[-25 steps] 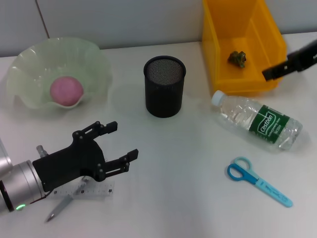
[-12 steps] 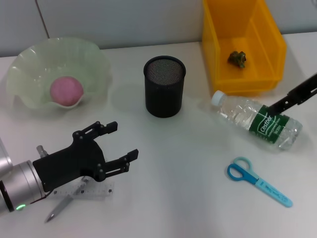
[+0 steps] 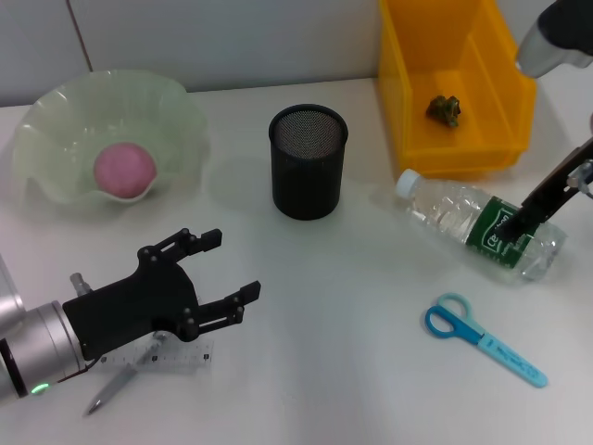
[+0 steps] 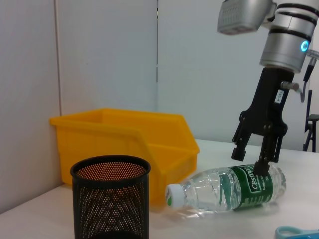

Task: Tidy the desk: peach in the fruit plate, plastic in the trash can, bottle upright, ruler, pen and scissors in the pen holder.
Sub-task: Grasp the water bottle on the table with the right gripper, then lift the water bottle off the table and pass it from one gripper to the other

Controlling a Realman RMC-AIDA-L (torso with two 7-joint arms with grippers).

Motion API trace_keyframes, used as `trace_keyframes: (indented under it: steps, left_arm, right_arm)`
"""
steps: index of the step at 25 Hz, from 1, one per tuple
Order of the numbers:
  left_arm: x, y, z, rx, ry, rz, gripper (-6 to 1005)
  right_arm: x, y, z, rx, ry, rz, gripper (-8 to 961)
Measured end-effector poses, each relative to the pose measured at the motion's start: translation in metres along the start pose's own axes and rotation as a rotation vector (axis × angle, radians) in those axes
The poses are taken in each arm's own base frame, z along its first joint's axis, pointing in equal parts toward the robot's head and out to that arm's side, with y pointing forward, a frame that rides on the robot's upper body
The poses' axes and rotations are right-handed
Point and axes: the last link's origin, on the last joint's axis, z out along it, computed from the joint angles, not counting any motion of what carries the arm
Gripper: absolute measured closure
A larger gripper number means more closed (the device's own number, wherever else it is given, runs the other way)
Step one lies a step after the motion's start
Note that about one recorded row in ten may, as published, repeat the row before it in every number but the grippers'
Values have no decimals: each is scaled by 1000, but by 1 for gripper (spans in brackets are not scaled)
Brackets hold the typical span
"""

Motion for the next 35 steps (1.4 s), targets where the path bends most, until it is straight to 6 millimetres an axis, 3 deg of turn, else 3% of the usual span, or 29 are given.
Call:
trace_keyframes:
  steps: [21, 35]
  left_arm:
    - [0, 1, 0, 0, 1, -2, 148]
    - [0, 0, 1, -1, 1, 0, 149]
  right_arm:
    - [-6, 11, 39, -5, 9, -12, 115]
    - [-8, 16, 46, -18, 11, 10, 134]
